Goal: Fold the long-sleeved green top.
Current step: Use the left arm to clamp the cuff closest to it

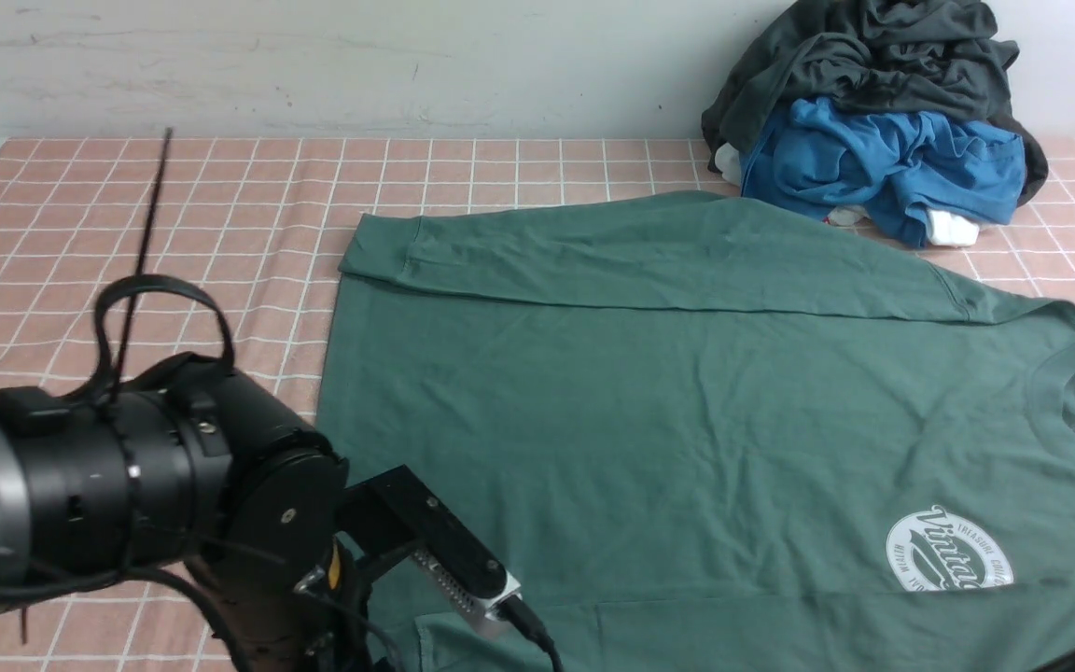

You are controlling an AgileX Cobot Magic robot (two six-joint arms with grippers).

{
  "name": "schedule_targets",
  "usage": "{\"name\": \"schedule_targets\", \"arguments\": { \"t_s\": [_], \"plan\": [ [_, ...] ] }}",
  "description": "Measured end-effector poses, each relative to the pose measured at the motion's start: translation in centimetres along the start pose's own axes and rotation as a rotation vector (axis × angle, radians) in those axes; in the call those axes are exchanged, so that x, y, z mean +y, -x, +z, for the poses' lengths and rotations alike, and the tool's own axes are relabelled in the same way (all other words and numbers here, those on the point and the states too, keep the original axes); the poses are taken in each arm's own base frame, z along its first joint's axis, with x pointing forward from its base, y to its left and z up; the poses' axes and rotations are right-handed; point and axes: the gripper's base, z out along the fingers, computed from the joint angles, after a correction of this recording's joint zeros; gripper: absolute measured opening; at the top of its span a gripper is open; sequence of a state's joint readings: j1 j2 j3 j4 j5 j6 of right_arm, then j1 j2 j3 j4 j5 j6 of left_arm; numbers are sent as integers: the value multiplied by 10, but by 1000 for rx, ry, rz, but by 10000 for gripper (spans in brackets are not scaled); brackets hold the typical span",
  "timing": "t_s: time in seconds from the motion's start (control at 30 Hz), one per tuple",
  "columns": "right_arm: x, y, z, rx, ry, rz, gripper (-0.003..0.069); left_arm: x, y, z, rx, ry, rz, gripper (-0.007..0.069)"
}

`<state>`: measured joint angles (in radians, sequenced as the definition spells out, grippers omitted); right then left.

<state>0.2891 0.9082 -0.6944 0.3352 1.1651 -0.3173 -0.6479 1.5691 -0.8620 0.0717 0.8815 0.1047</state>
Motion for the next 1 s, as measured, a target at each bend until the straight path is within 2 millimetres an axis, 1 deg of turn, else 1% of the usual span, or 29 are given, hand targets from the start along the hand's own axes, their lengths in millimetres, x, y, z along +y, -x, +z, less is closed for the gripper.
{"name": "schedule_targets", "arguments": {
  "t_s": [0.07, 0.2, 0.23, 0.3, 0.4, 0.5, 0.57, 0.6, 0.67, 0.73, 0.77, 0.8, 0.83, 0.87, 0.93, 1.0],
  "plan": [
    [0, 1, 0, -6, -2, 0, -14, 1, 9, 2, -5, 2, -5, 564],
    [0, 1, 0, -15, -5, 0, -14, 6, 38, 5, -31, 19, -6, 566],
    [0, 1, 0, -15, -5, 0, -14, 7, 45, 8, -33, 20, -6, 566],
    [0, 1, 0, -15, -5, 0, -14, 9, 54, 14, -24, 20, -4, 566],
    [0, 1, 0, -15, -5, 0, -14, 8, 60, 30, 19, 6, -8, 566],
    [-1, 1, 0, -15, -7, -2, -14, 6, 62, 35, 48, -15, -23, 552],
    [-1, 1, 0, -14, -8, -3, -14, 5, 62, 35, 49, -30, -36, 508],
    [-1, 1, 0, -14, -8, -3, -14, 4, 62, 35, 50, -39, -40, 475],
    [-1, 1, 0, -14, -8, -3, -14, 2, 61, 35, 56, -63, -36, 379],
    [-1, 1, 0, -14, -8, -3, -14, -1, 60, 35, 71, -90, -37, 306],
    [-1, 1, 0, -14, -8, -3, -14, -2, 59, 35, 77, -104, -38, 252],
    [-1, 1, 0, -14, -8, -3, -14, -3, 59, 35, 83, -120, -32, 176],
    [-1, 1, 0, -14, -8, -3, -14, -4, 58, 35, 84, -124, -28, 143],
    [-1, 1, 0, -16, -9, -3, -14, -4, 58, 35, 87, -129, -25, 93],
    [-1, 2, 0, -17, -9, -3, -14, -5, 58, 35, 88, -132, -19, 44],
    [-1, 2, 0, -18, -10, -3, -14, -4, 58, 34, 86, -129, -16, 37]
  ]
}}
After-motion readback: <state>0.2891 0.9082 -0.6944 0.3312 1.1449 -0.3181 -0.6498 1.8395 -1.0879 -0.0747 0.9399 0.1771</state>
